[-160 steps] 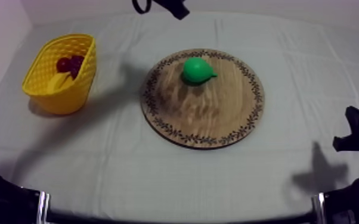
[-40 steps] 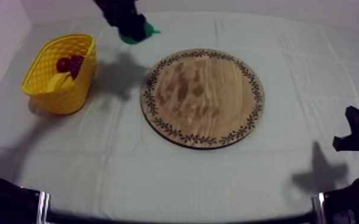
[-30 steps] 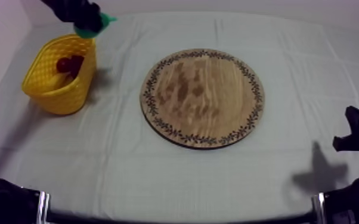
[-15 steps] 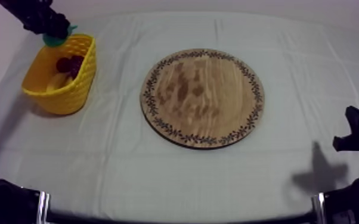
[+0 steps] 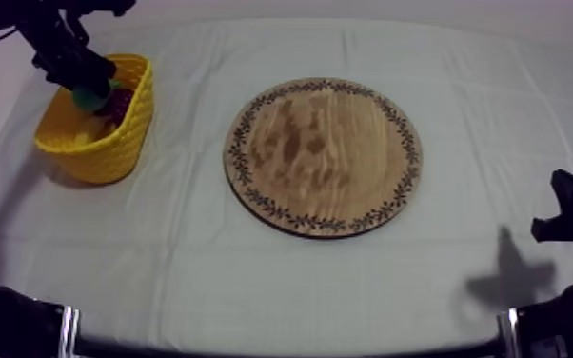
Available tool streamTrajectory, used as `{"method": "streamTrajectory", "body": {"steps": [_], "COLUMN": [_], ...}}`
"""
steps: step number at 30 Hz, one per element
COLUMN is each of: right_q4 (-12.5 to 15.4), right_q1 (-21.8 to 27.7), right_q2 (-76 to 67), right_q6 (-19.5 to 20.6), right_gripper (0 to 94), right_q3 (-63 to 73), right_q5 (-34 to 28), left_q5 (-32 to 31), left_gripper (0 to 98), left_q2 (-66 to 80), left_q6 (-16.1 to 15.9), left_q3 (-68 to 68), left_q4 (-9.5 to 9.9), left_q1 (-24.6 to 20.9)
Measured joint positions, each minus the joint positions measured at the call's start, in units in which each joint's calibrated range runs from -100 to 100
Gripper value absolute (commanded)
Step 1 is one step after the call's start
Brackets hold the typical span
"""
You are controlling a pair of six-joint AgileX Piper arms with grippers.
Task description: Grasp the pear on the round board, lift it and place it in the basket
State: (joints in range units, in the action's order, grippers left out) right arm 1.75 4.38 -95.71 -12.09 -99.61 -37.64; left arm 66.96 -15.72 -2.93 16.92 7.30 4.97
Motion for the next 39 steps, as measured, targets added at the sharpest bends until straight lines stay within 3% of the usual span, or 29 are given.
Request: {"method": "streamTrajectory", "body": {"steps": [5,9,12,18,23,27,31,36,39], "right_q4": [0.0,0.0,0.0,0.0,0.0,0.0,0.0,0.0,0.0], "right_q1": [0.0,0.0,0.0,0.0,0.0,0.0,0.0,0.0,0.0], "right_q2": [0.0,0.0,0.0,0.0,0.0,0.0,0.0,0.0,0.0], "right_q6": [0.0,0.0,0.0,0.0,0.0,0.0,0.0,0.0,0.0], "right_gripper": [0.3,0.3,0.3,0.3,0.3,0.3,0.3,0.3,0.3], "right_q3": [0.0,0.0,0.0,0.0,0.0,0.0,0.0,0.0,0.0], "right_q5": [0.0,-0.1,0.0,0.0,0.0,0.0,0.0,0.0,0.0], "left_q5": [0.1,0.7,1.6,5.0,9.4,10.6,9.1,5.0,1.8], "left_gripper": [37.4,43.9,54.6,85.7,94.2,94.5,88.8,73.5,58.0], "left_q2": [-2.1,-2.5,-2.6,-2.3,-2.1,-1.8,-1.0,2.0,4.8], "left_q6": [0.0,-0.2,-0.5,0.5,1.4,2.0,2.2,1.8,1.3], "left_q3": [-1.4,-2.3,-3.1,-5.0,-8.0,-8.4,-7.8,-6.5,-5.6], "left_q4": [0.13,0.14,0.29,0.35,0.97,1.65,1.81,1.74,1.47], "left_q1": [-0.4,-0.4,-0.2,0.0,0.7,1.0,0.8,0.0,-0.5]}}
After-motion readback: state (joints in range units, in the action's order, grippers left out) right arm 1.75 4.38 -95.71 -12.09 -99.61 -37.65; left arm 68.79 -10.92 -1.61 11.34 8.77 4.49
